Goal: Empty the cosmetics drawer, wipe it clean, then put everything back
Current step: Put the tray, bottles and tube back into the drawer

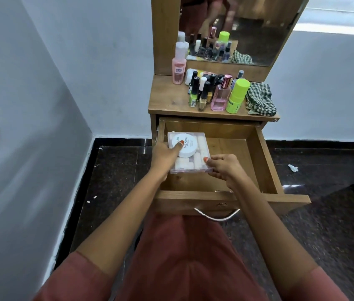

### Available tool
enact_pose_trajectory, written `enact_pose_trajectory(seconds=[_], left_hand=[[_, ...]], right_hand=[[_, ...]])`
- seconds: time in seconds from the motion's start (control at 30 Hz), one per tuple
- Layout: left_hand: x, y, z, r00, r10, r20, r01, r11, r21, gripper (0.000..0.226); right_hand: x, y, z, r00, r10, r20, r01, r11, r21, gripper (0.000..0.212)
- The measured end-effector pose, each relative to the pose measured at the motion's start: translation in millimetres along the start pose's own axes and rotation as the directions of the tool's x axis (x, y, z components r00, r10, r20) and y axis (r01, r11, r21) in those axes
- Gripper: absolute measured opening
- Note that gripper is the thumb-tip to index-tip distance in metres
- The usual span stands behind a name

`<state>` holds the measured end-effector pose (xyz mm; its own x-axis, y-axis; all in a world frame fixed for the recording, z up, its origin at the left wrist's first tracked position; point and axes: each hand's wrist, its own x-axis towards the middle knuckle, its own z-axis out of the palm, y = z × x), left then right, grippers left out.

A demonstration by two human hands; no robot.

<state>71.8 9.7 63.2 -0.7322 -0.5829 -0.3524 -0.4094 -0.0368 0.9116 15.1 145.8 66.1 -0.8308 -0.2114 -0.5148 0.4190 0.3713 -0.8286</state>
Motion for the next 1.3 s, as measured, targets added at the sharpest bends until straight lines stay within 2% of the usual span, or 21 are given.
enact_pose_trajectory(seconds=[0.13, 0.23, 0.4, 0.5, 0.7, 0.8, 0.87, 0.93, 1.0, 1.07, 1.13, 1.3], left_hand=[[2, -8, 16, 0.998, 0.053, -0.018, -0.049, 0.984, 0.17, 0.039], [6, -13, 25, 0.999, 0.043, -0.013, -0.039, 0.973, 0.227, 0.039], [19, -16, 28, 0.999, -0.047, -0.012, 0.048, 0.977, 0.209, 0.039], [23, -14, 29, 0.999, -0.024, -0.036, 0.033, 0.963, 0.266, 0.038], [32, -21, 33, 0.999, 0.029, -0.038, -0.01, 0.909, 0.417, 0.041], [32, -22, 32, 0.989, 0.138, 0.044, -0.14, 0.824, 0.549, 0.056], [31, -23, 31, 0.953, 0.214, 0.214, -0.302, 0.688, 0.66, 0.067], [31, -25, 29, 0.902, 0.192, 0.386, -0.427, 0.514, 0.744, 0.073], [31, -28, 26, 0.876, 0.12, 0.466, -0.472, 0.401, 0.785, 0.085], [33, -29, 24, 0.875, 0.092, 0.475, -0.478, 0.324, 0.817, 0.089], [34, -29, 22, 0.878, 0.111, 0.466, -0.479, 0.261, 0.839, 0.081], [39, -28, 22, 0.883, 0.163, 0.441, -0.468, 0.215, 0.857, 0.077]], right_hand=[[18, 7, -6, 0.998, 0.058, -0.01, -0.059, 0.99, -0.126, 0.012], [36, 13, -4, 0.996, 0.087, -0.034, -0.093, 0.961, -0.262, 0.022], [59, 20, 5, 0.997, 0.074, -0.009, -0.072, 0.93, -0.359, 0.031], [64, 21, 10, 0.999, 0.048, 0.022, -0.034, 0.903, -0.428, 0.035], [68, 22, 14, 0.999, -0.029, -0.024, 0.013, 0.865, -0.502, 0.032], [71, 22, 16, 0.999, -0.044, -0.025, 0.026, 0.871, -0.491, 0.028], [73, 22, 18, 0.998, -0.051, -0.025, 0.032, 0.871, -0.49, 0.027], [74, 22, 21, 0.998, -0.06, -0.018, 0.045, 0.881, -0.471, 0.028], [76, 21, 24, 0.997, -0.073, -0.01, 0.06, 0.893, -0.446, 0.029], [77, 18, 28, 0.997, -0.072, 0.002, 0.065, 0.891, -0.45, 0.028], [76, 15, 31, 0.998, -0.064, 0.015, 0.063, 0.886, -0.458, 0.027], [77, 9, 37, 0.997, -0.078, 0.005, 0.072, 0.893, -0.445, 0.03]])
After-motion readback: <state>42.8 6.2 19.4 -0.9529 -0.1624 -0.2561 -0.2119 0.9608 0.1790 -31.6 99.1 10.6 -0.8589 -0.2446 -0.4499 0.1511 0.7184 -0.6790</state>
